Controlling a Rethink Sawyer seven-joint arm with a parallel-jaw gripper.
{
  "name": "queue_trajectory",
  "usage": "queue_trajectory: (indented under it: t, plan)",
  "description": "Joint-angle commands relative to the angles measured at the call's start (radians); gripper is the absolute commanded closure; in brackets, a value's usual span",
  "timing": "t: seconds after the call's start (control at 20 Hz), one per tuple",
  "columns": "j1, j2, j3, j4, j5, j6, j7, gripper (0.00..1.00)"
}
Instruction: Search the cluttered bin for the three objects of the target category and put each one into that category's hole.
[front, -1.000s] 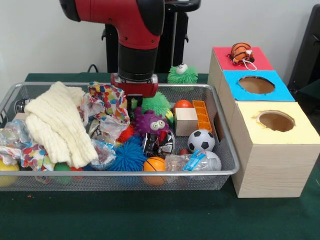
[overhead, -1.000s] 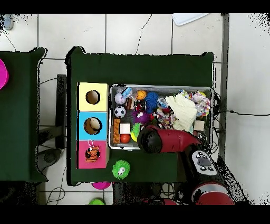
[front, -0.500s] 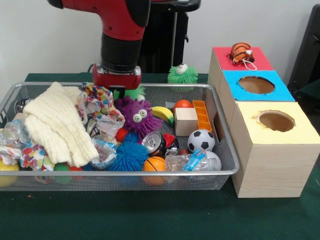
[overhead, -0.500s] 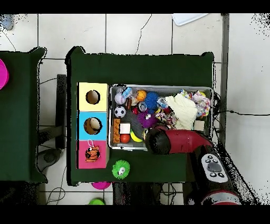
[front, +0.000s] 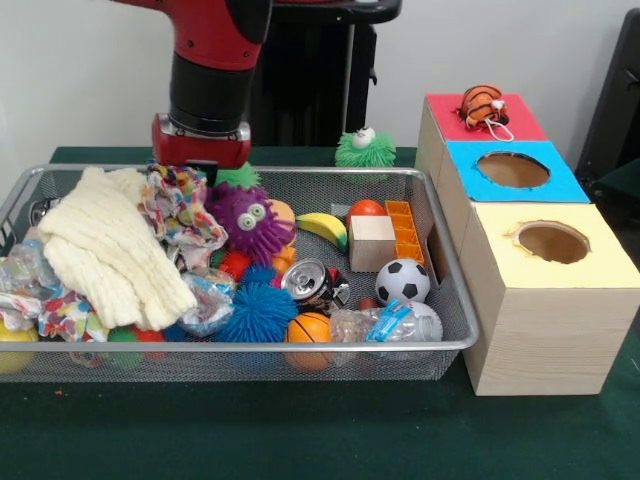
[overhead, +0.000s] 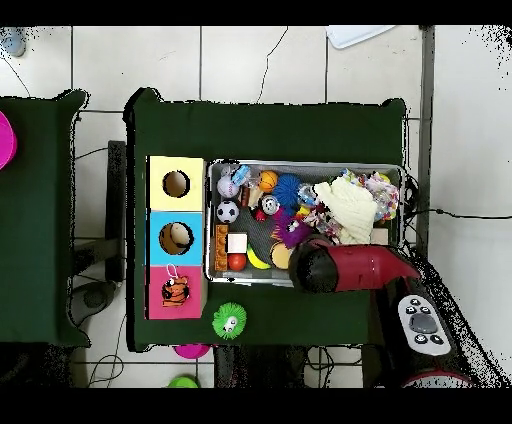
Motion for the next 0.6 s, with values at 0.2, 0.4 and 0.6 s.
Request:
queue_trajectory:
  t: [0.2, 0.4, 0.6]
  plan:
    - [-0.08, -0.047, 0.089, -0.105, -0.115, 0.177, -0.231, 1.0]
    - [-0.097, -0.053, 0.111, -0.104, -0.125, 0.191, -0.225, 1.0]
    - [-0.105, -0.057, 0.126, -0.103, -0.137, 0.205, -0.226, 1.0]
